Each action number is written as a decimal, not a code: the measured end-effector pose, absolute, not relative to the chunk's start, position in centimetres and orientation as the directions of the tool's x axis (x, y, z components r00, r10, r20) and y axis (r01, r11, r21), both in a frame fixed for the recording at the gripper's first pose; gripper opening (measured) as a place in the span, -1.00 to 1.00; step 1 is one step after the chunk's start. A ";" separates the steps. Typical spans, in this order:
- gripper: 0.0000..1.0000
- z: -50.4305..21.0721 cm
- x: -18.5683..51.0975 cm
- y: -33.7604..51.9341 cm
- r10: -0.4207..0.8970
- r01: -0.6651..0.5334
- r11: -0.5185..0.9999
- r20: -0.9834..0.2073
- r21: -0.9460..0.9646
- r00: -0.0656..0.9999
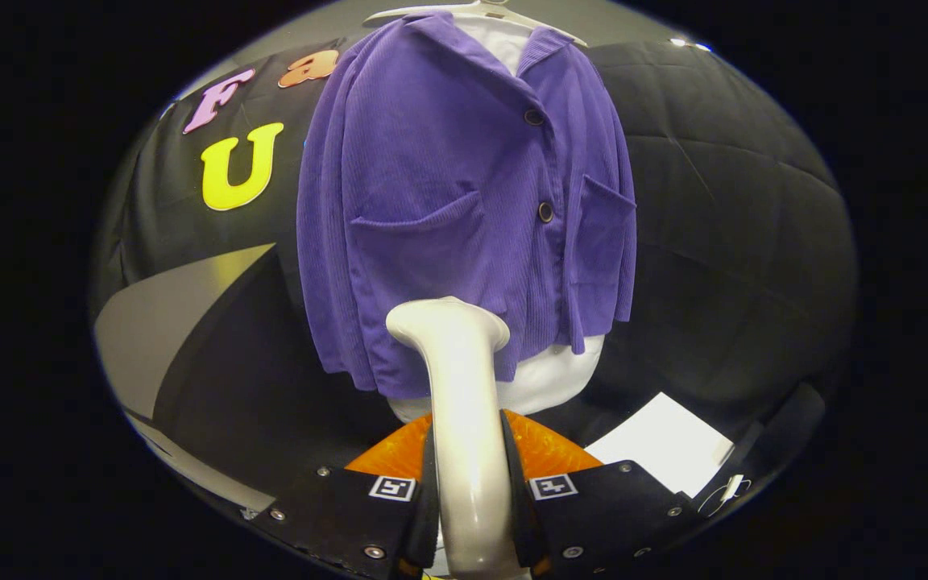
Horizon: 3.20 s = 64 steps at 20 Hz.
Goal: Iron the clothes twice with a garment steamer, once on the left side and once on the right side.
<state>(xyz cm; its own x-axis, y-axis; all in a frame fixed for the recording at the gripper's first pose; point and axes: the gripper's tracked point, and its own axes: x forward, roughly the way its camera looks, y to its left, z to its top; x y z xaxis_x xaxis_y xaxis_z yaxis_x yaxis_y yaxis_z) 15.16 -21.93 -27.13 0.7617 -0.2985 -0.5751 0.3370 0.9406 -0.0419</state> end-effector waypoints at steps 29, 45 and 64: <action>-0.26 -3.0 15.8 -37.2 -0.455 0.483 0.874 -0.248 0.061 0.855; -0.27 7.1 22.4 -39.1 -0.398 0.396 0.897 -0.031 0.196 0.917; -0.26 2.4 25.9 -40.7 -0.380 0.391 0.909 -0.096 0.142 0.920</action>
